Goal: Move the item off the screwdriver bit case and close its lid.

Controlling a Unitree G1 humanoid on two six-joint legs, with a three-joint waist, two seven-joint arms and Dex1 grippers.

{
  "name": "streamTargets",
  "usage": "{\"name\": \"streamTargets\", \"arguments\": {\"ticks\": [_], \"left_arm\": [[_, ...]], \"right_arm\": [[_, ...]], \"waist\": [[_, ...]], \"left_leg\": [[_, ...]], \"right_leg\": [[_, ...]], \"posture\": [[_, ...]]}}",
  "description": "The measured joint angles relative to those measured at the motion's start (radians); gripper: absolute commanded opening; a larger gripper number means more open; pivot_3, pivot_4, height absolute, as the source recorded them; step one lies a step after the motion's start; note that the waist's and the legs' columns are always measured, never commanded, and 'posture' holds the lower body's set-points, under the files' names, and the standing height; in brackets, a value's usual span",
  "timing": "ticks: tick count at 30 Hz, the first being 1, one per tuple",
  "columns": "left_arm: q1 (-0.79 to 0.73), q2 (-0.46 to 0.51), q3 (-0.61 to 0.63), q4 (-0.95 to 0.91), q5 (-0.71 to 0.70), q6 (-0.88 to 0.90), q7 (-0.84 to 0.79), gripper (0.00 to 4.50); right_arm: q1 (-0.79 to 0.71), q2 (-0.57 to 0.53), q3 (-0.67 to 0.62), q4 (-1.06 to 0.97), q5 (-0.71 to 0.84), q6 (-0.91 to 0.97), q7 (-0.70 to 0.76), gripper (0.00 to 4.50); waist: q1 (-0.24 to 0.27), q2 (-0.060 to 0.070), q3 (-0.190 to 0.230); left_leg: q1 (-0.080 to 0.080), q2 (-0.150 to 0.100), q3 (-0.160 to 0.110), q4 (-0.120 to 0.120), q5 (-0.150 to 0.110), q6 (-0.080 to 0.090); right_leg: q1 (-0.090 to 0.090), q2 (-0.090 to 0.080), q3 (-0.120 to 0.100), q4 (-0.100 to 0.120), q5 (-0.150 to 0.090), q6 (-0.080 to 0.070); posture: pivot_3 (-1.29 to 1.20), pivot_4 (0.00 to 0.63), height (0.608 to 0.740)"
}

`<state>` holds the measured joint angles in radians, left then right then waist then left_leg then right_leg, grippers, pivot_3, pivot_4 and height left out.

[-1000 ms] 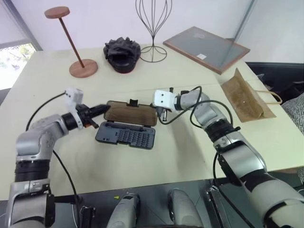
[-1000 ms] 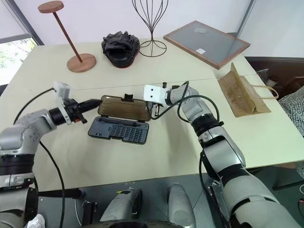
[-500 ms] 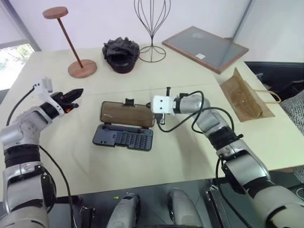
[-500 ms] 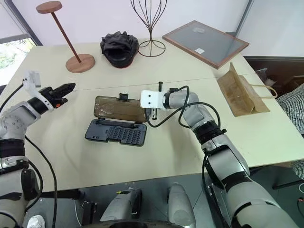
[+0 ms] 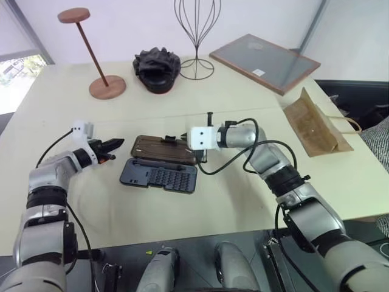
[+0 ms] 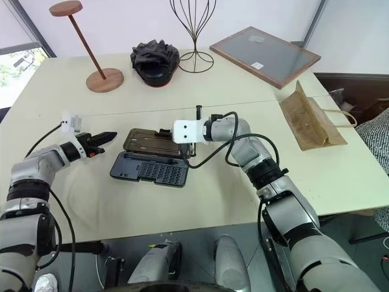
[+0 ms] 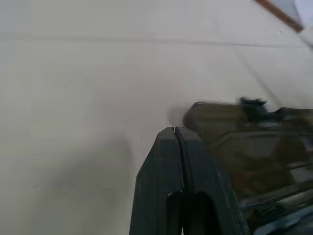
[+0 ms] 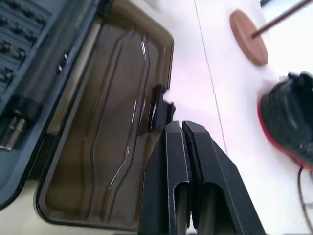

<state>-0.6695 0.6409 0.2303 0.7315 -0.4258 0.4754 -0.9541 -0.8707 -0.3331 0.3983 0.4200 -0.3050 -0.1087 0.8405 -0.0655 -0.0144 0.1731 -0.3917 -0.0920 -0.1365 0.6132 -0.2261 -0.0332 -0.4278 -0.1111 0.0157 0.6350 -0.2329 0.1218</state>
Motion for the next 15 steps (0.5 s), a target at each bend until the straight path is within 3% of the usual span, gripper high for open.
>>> {"name": "streamTargets", "arguments": {"ticks": [7, 14, 15], "left_arm": [[0.068, -0.031, -0.009, -0.239, -0.041, 0.092, -0.007, 0.00], [0.136, -0.035, -0.006, -0.466, -0.106, 0.202, 0.021, 0.00], [0.143, -0.035, -0.006, -0.493, -0.114, 0.217, 0.028, 0.00]], "right_arm": [[-0.023, 0.049, -0.078, 0.061, 0.075, 0.353, 0.002, 0.03], [-0.059, 0.160, -0.195, -0.025, 0.189, 0.933, -0.066, 0.03], [-0.059, 0.169, -0.202, -0.059, 0.204, 0.999, -0.081, 0.27]], "waist": [[-0.004, 0.000, 0.000], [0.001, 0.000, 0.000], [0.002, 0.000, 0.000]], "left_leg": [[0.000, 0.000, 0.000, 0.000, 0.000, 0.000], [0.000, 0.000, 0.000, 0.000, 0.000, 0.000], [-0.001, 0.000, 0.000, 0.000, 0.000, 0.000]], "right_leg": [[-0.001, 0.000, 0.000, 0.001, 0.000, 0.000], [-0.001, -0.001, 0.001, 0.001, 0.000, 0.000], [-0.001, -0.001, 0.001, 0.001, 0.000, 0.000]], "posture": [[0.00, 0.150, 0.740], [0.00, 0.150, 0.740], [0.00, 0.150, 0.740]]}}
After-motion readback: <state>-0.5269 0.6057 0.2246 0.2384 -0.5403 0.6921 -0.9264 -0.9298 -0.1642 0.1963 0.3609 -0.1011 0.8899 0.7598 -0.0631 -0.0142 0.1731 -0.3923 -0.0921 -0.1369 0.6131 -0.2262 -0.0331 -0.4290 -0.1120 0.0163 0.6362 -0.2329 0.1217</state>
